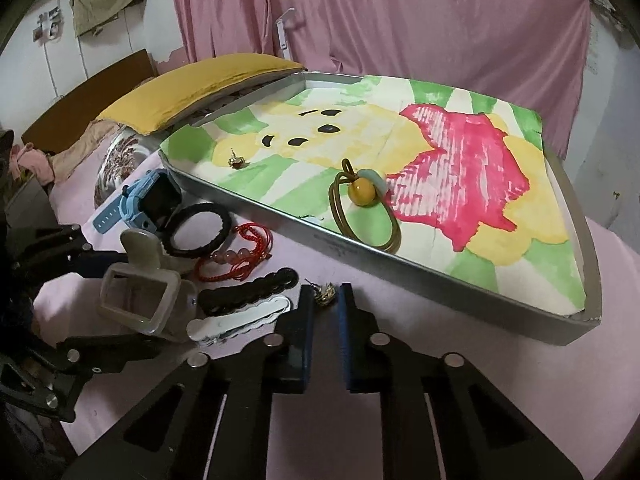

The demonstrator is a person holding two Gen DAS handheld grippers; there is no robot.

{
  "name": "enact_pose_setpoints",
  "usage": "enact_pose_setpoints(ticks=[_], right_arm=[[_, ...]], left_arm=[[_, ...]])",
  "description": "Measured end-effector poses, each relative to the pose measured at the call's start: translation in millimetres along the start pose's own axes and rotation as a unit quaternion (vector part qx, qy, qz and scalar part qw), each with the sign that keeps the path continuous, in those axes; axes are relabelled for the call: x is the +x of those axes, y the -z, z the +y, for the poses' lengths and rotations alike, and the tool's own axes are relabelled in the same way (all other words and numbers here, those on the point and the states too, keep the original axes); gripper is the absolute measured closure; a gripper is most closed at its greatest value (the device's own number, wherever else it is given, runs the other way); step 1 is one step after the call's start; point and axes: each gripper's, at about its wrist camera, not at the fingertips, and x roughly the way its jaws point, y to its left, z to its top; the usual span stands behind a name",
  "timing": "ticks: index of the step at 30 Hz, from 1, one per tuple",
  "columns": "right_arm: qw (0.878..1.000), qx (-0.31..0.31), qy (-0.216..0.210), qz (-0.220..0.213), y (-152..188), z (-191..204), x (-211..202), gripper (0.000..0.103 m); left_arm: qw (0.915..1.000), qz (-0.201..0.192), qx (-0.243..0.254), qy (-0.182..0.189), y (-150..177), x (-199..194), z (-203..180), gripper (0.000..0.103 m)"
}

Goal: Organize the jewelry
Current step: 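Grasp a small gold earring with the right gripper while left holds the claw clip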

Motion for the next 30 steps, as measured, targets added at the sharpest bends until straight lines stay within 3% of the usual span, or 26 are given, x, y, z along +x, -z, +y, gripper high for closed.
enact_pose_setpoints(ticks=[10,19,22,26,30], right_arm=[[0.999,0.018,-0.029,-0.011,10,-4,-10,0.094],[0.997,0.029,-0.043,-0.048,21,-2,-29,0.094],[0.996,0.034,-0.044,-0.07,24,-3,-38,0.094],[0.994,0.036,-0.042,-0.098,26,-4,-49,0.094],[0.993,0.037,-0.046,-0.1,28,-4,-51,0.094]], left_arm=[[0.9975,-0.032,-0.063,-0.009,10,-1,-8,0.051],[0.9856,-0.066,-0.155,0.002,24,-8,-7,0.052],[0.9836,-0.087,-0.158,-0.005,27,-13,-12,0.052],[0.9805,-0.118,-0.156,-0.015,30,-19,-18,0.063],[0.9829,-0.103,-0.152,-0.015,27,-13,-20,0.063]])
